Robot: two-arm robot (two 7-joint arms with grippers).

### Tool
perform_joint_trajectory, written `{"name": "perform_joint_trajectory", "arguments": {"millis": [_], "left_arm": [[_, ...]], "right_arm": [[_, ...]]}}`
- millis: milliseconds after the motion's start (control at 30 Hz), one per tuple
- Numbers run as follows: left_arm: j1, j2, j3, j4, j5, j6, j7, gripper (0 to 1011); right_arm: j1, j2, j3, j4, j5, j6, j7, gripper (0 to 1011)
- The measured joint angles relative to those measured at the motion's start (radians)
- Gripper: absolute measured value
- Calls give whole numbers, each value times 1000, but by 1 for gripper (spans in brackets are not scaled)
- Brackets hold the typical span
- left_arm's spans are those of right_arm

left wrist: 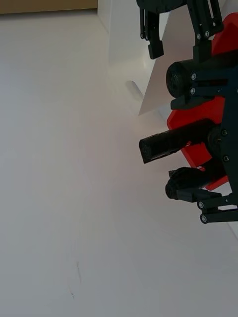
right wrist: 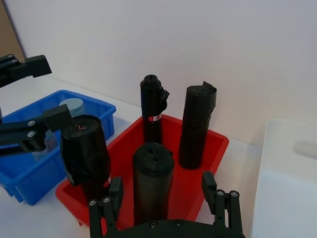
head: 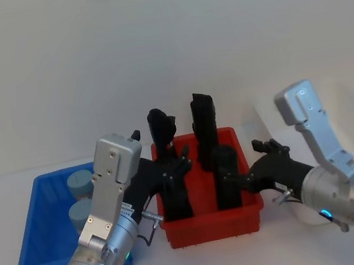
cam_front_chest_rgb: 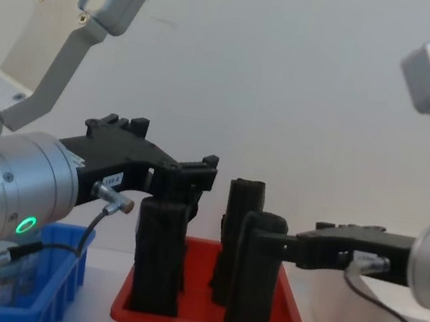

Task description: Pick the cotton swabs from the blue box and place them into the white box.

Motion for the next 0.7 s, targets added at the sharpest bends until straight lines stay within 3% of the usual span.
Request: {"name": "perform_joint_trajectory", "arguments": {"millis": [700], "left_arm": [[0,0,0,0,0,0,0,1004]], "right_arm": [[72,-79,-38,137,-28,27,-25,1002]]}}
